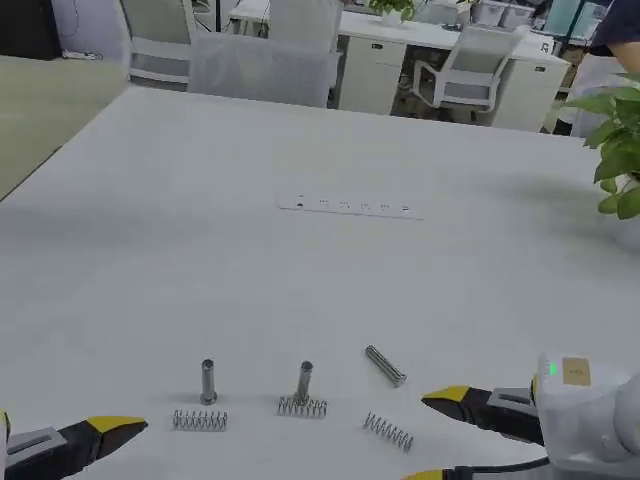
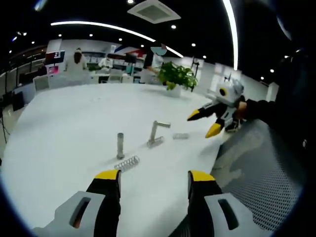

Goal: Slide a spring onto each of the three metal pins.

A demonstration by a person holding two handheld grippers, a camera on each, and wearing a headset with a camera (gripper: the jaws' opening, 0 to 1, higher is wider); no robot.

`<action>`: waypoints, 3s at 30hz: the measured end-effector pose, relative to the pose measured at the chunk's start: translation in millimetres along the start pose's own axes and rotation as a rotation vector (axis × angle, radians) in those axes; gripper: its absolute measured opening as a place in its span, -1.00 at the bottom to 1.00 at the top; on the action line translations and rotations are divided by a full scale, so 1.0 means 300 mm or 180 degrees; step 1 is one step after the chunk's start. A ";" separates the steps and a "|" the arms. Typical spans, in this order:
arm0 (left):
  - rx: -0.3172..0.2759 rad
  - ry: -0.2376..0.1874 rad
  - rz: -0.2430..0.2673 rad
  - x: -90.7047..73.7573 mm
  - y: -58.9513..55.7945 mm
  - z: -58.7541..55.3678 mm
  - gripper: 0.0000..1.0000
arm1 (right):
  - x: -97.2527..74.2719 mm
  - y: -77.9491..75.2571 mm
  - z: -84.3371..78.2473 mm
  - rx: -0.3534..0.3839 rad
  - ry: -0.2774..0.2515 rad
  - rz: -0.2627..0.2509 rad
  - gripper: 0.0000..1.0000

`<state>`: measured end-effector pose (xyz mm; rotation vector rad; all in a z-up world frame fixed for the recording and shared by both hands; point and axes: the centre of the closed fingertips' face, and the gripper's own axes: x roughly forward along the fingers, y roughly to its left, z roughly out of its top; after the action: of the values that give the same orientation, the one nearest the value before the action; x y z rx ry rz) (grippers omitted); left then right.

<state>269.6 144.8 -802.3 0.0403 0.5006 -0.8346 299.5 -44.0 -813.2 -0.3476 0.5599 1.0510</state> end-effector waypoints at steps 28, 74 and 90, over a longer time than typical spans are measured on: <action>0.0011 0.0050 -0.0013 0.001 0.001 -0.008 -0.05 | 0.006 0.006 -0.008 -0.0002 0.0038 0.0049 0.06; -0.0037 0.0058 0.0011 -0.002 0.003 -0.015 -0.06 | 0.006 0.014 -0.013 0.0010 0.0064 0.0077 0.01; -0.0030 0.0057 -0.0023 0.004 -0.002 -0.013 -0.05 | -0.003 -0.042 0.029 0.0047 -0.0004 -0.0064 -0.03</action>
<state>268.2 144.5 -806.2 0.0374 0.5218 -0.8397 312.6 -46.1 -805.6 -0.3391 0.5617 1.0271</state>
